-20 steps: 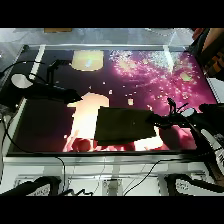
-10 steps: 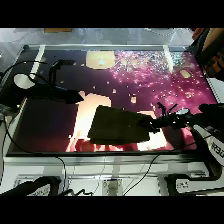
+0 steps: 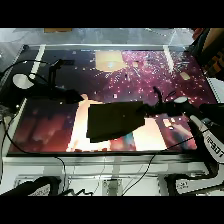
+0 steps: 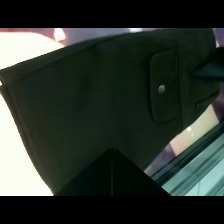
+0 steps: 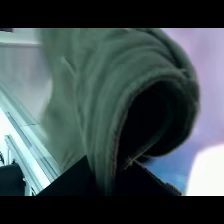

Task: Fold the clothes and pants, and hang the long-sleeved shirts on hangers.

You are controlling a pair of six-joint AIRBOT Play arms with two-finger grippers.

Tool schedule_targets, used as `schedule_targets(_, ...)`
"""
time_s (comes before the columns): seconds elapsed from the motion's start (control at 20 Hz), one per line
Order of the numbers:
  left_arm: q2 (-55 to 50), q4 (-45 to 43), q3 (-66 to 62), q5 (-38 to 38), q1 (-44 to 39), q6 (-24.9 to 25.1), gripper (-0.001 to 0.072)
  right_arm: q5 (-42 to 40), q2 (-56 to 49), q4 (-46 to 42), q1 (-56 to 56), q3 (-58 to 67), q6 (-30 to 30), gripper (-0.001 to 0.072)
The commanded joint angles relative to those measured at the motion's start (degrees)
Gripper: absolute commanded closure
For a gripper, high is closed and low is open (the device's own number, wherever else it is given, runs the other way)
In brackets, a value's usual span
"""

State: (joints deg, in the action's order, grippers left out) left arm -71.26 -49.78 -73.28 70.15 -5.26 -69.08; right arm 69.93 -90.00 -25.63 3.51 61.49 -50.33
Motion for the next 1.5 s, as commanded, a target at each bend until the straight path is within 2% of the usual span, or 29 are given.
schedule_targets(0.0, 3.2, -3.2, -0.2, -1.1, 0.1, 2.5, 0.0696, 4.2, 1.8, -1.1, 1.4, 12.5, -5.0, 0.0669)
schedule_targets(0.15, 9.8, -15.1, -0.3, -3.4, 0.0, 3.5, 0.0696, 2.8, 6.1, -10.0, 5.7, 22.9, -15.6, 0.0669)
schedule_targets(0.4, 22.2, -38.4, -0.3, -3.7, 0.0, 2.8, 0.0696, 2.5, 16.0, -33.5, 18.7, 34.0, -36.1, 0.0669)
schedule_targets(0.5, 26.4, -42.1, -0.3, -3.7, 0.0, 2.9, 0.0695, 2.9, 20.5, -42.2, 25.5, 36.1, -43.3, 0.0669)
schedule_targets(0.6, 29.8, -42.2, -0.3, -3.7, 0.0, 2.9, 0.0695, 2.8, 24.9, -48.3, 33.0, 36.7, -48.3, 0.0669)
schedule_targets(0.75, 32.7, -42.2, -0.3, -3.7, 0.0, 2.9, 0.0695, 5.8, 29.8, -57.1, 45.0, 36.7, -52.8, 0.0669)
schedule_targets(0.85, 33.3, -42.2, -0.3, -3.7, 0.0, 2.9, 0.0695, 14.5, 30.6, -62.8, 53.8, 36.7, -54.6, 0.0669)
schedule_targets(1.0, 33.2, -41.7, -0.3, -3.7, 0.0, 2.8, 0.0694, 27.2, 30.6, -63.6, 65.3, 33.9, -54.7, 0.0668)
schedule_targets(1.1, 32.9, -41.0, -0.3, -3.7, 0.0, 2.8, 0.0694, 30.7, 30.6, -63.6, 69.9, 31.2, -54.6, 0.0668)
schedule_targets(1.15, 32.8, -40.8, -0.2, -3.7, 0.0, 2.8, 0.0695, 30.6, 30.6, -63.5, 71.4, 29.9, -55.0, 0.0634)
schedule_targets(1.2, 32.7, -40.8, -0.2, -3.7, 0.0, 2.8, 0.0695, 30.4, 30.6, -63.5, 72.3, 29.1, -57.3, 0.049)
schedule_targets(1.25, 32.7, -40.8, -0.2, -3.7, 0.0, 2.8, 0.0695, 30.0, 30.6, -63.1, 72.4, 28.7, -58.5, 0.0296)
schedule_targets(1.3, 32.7, -40.9, -0.2, -3.7, 0.0, 2.8, 0.0695, 29.3, 30.6, -62.2, 72.5, 28.6, -58.5, 0.0153)
schedule_targets(1.35, 32.7, -40.9, -0.2, -3.7, 0.0, 2.8, 0.0695, 28.5, 30.6, -61.3, 72.5, 28.6, -58.4, 0.0086)
schedule_targets(1.45, 32.7, -40.9, -0.2, -3.7, 0.0, 2.9, 0.0695, 27.7, 30.6, -61.1, 72.5, 28.6, -58.1, 0.0092)
